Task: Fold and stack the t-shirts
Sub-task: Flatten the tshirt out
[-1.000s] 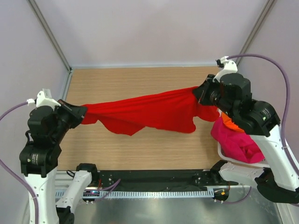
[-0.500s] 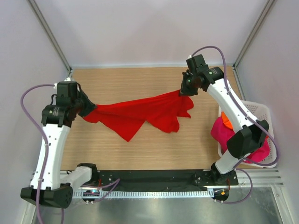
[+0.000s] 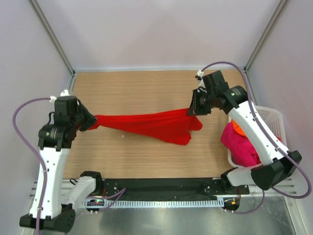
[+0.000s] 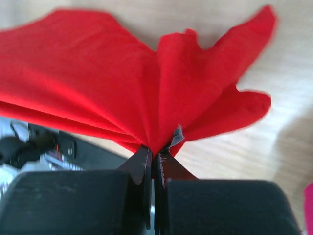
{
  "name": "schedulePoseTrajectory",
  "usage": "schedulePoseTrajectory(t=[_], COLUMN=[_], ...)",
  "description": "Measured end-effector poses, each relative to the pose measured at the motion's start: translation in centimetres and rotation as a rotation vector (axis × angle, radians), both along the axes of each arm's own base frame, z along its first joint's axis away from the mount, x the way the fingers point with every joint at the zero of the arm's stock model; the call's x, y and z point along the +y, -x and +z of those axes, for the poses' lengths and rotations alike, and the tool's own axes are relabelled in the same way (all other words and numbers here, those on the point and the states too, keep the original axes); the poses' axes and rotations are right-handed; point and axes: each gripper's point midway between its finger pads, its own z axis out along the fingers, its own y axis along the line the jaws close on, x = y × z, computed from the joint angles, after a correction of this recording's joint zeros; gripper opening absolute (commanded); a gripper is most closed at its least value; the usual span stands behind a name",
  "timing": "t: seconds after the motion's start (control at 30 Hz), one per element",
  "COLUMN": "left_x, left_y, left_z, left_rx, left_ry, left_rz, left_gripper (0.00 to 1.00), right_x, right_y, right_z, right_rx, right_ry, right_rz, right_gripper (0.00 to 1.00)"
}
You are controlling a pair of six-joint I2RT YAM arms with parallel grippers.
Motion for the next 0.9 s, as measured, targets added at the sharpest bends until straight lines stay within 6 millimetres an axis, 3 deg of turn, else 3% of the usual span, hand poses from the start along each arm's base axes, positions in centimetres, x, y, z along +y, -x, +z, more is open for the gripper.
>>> schedulePoseTrajectory(t=[0.1, 0.2, 0.23, 0.33, 0.4, 0.43, 0.53, 0.63, 0.73, 0.9], left_x=[0.5, 0.8, 0.9, 1.1, 1.3, 1.4, 1.3, 0.5, -0.4, -1.8], left_y=[2.5, 4.6, 5.1, 5.8, 5.8, 5.8, 5.0, 2.6, -0.3, -5.4], left_z=[-2.7, -5.9, -6.9, -8.3, -8.2, -8.0, -7.5, -7.1, -7.8, -11.9], left_rx=[0.06, 0.167, 0.204, 0.263, 0.26, 0.254, 0.248, 0.25, 0.287, 0.413], left_ry=[-0.002, -0.006, -0.008, -0.012, -0.017, -0.02, -0.022, -0.008, 0.002, -0.007], left_rz=[0.027, 0.05, 0.056, 0.078, 0.09, 0.093, 0.089, 0.052, 0.011, -0.053], left_gripper=[0.0, 0.25, 0.47, 0.63, 0.64, 0.64, 0.63, 0.6, 0.59, 0.59], right_x=[1.2, 4.3, 5.6, 8.8, 9.1, 8.5, 5.5, 3.8, 1.8, -2.3], right_y=[2.2, 3.7, 4.4, 7.9, 11.3, 13.1, 15.8, 14.0, 10.4, 5.0], right_z=[-1.6, -3.5, -4.3, -7.4, -10.2, -11.5, -14.0, -13.9, -13.5, -14.5], right_rx=[0.07, 0.153, 0.189, 0.291, 0.381, 0.431, 0.527, 0.475, 0.408, 0.38], right_ry=[-0.01, -0.018, -0.02, -0.021, -0.017, -0.004, 0.054, 0.073, 0.062, 0.077], right_rz=[0.069, 0.178, 0.225, 0.352, 0.407, 0.415, 0.361, 0.241, 0.07, -0.195], right_gripper=[0.01, 0.02, 0.05, 0.17, 0.28, 0.4, 0.53, 0.7, 0.73, 0.79])
